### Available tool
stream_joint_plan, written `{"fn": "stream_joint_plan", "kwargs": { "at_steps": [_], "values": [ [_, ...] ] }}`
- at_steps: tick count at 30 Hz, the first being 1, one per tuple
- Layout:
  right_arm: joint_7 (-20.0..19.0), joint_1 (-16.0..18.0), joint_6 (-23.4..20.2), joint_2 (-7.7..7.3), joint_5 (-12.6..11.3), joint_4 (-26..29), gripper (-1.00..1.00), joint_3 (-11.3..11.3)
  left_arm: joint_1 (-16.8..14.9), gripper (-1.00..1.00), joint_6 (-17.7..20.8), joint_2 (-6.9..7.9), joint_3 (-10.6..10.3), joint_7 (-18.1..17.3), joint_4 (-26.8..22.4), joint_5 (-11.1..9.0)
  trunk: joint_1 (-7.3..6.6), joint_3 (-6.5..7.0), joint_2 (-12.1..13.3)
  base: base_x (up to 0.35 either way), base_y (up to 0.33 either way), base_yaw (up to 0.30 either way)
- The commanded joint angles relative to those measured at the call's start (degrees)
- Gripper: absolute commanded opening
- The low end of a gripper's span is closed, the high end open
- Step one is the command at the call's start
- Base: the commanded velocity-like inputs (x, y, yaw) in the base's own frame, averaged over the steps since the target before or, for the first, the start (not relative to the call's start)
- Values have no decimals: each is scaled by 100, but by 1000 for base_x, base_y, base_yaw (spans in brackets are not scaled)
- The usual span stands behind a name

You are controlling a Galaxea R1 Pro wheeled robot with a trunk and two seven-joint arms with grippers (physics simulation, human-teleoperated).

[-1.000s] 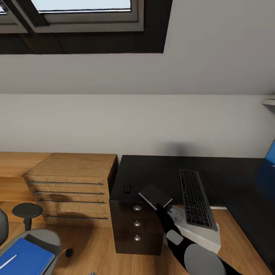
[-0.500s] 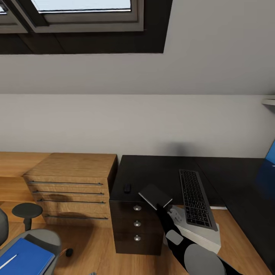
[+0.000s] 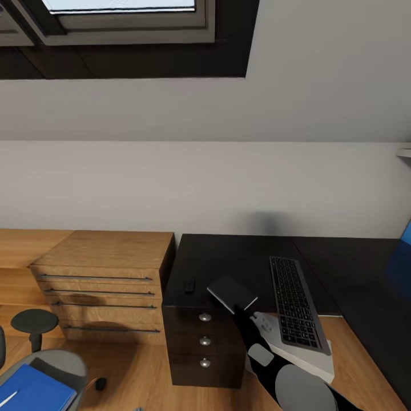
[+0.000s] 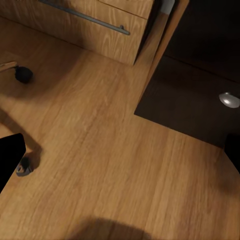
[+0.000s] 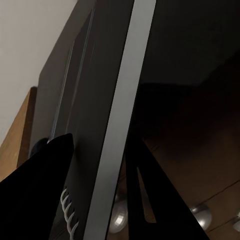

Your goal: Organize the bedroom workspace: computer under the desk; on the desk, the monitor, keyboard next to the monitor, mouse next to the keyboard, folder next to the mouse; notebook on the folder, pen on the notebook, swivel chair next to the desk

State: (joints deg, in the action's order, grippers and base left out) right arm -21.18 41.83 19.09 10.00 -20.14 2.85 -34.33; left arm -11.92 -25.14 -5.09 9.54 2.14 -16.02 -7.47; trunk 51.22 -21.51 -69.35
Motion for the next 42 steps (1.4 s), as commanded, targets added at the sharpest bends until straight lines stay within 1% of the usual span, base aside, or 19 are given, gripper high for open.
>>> {"fn": "stream_joint_plan", "kwargs": {
  "at_steps": [1,15,22,28,35,42],
  "values": [
    [-30,6,6,0,-59,-7,-100,12,-3,100,-17,0,-14,6,2,-44,1,-6,-4,29,0,0],
    [-15,4,0,0,-52,-13,-100,22,-3,100,-17,-9,-14,7,2,-44,1,-6,-4,7,0,0],
    [-7,4,-127,0,-53,-13,-100,19,-3,100,-17,-9,-14,13,2,-49,154,-132,-284,0,0,0],
    [-1,7,-412,0,-59,-13,-100,10,-3,100,-17,-9,-11,14,2,-52,154,-132,-284,0,0,0],
    [0,6,-480,0,-60,-13,-100,6,-3,100,-17,-4,-6,14,2,-53,154,-132,-284,0,0,0],
    [2,7,-493,0,-60,-13,-100,5,-3,100,-17,-5,-5,14,2,-60,308,-258,-565,0,0,0]
  ]
}}
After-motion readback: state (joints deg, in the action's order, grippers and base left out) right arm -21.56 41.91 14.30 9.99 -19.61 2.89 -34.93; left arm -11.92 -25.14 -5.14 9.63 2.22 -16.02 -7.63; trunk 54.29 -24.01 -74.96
